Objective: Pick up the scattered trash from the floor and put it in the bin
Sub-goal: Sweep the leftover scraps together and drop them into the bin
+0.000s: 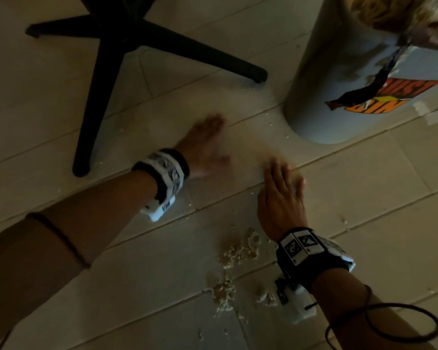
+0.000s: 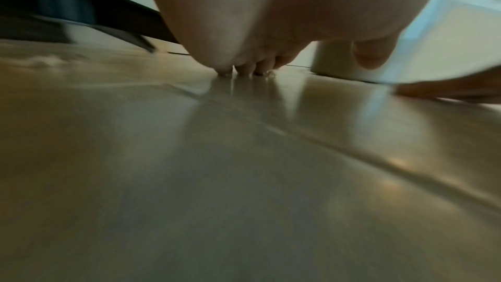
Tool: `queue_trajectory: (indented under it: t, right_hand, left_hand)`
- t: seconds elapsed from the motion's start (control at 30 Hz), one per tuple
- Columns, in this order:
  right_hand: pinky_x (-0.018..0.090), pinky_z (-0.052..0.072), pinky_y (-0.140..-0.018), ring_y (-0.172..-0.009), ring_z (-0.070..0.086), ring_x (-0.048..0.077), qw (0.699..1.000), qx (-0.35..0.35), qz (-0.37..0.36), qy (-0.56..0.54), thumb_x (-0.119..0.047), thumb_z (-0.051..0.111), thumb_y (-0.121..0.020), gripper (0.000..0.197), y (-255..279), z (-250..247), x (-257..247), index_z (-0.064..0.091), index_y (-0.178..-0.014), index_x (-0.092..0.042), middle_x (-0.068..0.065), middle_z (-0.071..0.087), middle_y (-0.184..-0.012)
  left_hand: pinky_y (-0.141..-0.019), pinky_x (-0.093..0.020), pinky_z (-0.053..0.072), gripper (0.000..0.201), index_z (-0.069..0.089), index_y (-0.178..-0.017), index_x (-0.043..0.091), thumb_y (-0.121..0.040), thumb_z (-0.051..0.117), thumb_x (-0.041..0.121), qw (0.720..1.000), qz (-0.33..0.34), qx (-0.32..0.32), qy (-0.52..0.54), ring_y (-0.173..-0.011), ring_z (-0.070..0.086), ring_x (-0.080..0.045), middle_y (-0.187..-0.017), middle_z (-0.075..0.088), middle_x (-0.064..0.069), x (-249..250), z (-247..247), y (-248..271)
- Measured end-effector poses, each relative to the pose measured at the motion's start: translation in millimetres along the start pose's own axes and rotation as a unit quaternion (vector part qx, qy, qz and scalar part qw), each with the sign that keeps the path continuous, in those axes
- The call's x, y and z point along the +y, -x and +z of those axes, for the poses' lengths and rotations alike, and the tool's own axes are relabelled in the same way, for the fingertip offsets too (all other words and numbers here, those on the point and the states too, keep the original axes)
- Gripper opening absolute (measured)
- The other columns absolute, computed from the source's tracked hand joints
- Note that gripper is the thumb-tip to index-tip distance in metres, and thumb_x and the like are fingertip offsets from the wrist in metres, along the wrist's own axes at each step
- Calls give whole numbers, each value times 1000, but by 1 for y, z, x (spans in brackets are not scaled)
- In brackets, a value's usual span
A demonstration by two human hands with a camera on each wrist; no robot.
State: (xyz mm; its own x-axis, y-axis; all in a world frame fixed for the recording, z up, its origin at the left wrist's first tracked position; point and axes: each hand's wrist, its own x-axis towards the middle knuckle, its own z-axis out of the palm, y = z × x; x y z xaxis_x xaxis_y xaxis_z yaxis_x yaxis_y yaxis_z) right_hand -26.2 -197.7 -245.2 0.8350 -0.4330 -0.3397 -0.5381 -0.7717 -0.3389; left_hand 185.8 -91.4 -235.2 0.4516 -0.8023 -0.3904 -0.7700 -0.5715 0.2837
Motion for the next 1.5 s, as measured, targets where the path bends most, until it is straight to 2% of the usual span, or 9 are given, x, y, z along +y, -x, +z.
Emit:
queue_trajectory:
  t: [0.13, 0.27, 0.43, 0.67, 0.9, 1.03, 1.3, 1.4, 1.5]
  right_hand:
    - [55, -2, -120, -150, -4, 24, 1000, 2, 3, -1, -33, 10, -99, 60, 1, 0, 0, 7, -155, -14, 5, 0, -164]
    - [54, -3, -120, -150, -7, 24, 1000, -15, 8, -1, -29, 22, -102, 58, 0, -3, 1, 3, -155, -14, 5, -4, -164]
    - [54, -2, -120, -150, -7, 24, 1000, -16, -2, -7, -29, 17, -101, 58, 1, -7, 2, 5, -155, -15, 5, -4, -164]
    - [51, -4, -121, -150, -8, 22, 999, -15, -5, -27, -27, 22, -102, 56, -2, -10, 5, 7, -155, -17, 3, -2, -164]
    - [50, -6, -121, -150, -7, 21, 998, -33, -7, -50, -25, 24, -102, 57, -1, -17, 5, 6, -155, -18, 2, -2, -164]
    - [49, -4, -121, -151, -5, 22, 997, -47, -18, -56, -21, 28, -101, 57, -4, -22, 11, 11, -155, -17, 3, 0, -164]
    - [29, 23, -117, -141, 35, 22, 972, 109, 55, -203, -14, 40, -98, 45, 14, -32, 49, 48, -142, -15, 4, 39, -153]
    - [40, 16, -121, -147, 20, 27, 971, 137, 113, -162, -20, 40, -100, 47, 24, -25, 73, 40, -146, -11, 10, 30, -157]
    - [45, 6, -121, -150, 8, 25, 974, 115, 155, -120, -27, 37, -102, 52, 33, -17, 85, 28, -151, -11, 10, 17, -161]
  left_hand:
    - [-119, -31, 1, 93, -4, -154, 18, -88, 37, 70, 991, 126, -38, -17, -148, -6, -13, -162, -6, 0, 15, 18, 30]
    - [-119, -32, 2, 82, -2, -154, 20, -94, 41, 56, 997, -49, 61, 29, -148, -7, -17, -162, -8, 0, -15, -14, -11]
    - [-120, -45, 6, 83, 4, -153, 15, -92, 33, 63, 988, -152, 30, -18, -149, 1, -28, -162, -1, -7, -19, -35, -101]
    - [-118, -52, 5, 89, -2, -153, 14, -90, 33, 67, 994, 12, -39, -97, -148, -3, -30, -162, -6, -8, 44, -22, -110]
    - [-119, -44, 8, 76, 16, -152, 14, -85, 18, 49, 944, 281, -86, -151, -149, 5, -27, -161, 9, -7, 53, 12, -37]
    - [-120, -43, 12, 61, 14, -152, 15, -98, 40, 19, 980, 191, -4, -60, -149, 4, -23, -161, 10, -5, 54, -8, -59]
    - [-120, -45, 3, 64, 8, -153, 17, -95, 31, 33, 966, 199, -42, -157, -149, -2, -23, -162, -1, -4, 89, 29, -38]
    - [-118, -47, 11, 62, 15, -152, 24, -93, 25, 38, 938, 322, -69, -105, -148, 10, -22, -160, 13, 0, 66, 53, 7]
    - [-118, -43, 17, 57, 24, -150, 27, -94, 27, 39, 977, 212, 30, -19, -146, 15, -21, -157, 23, 1, 21, 42, 35]
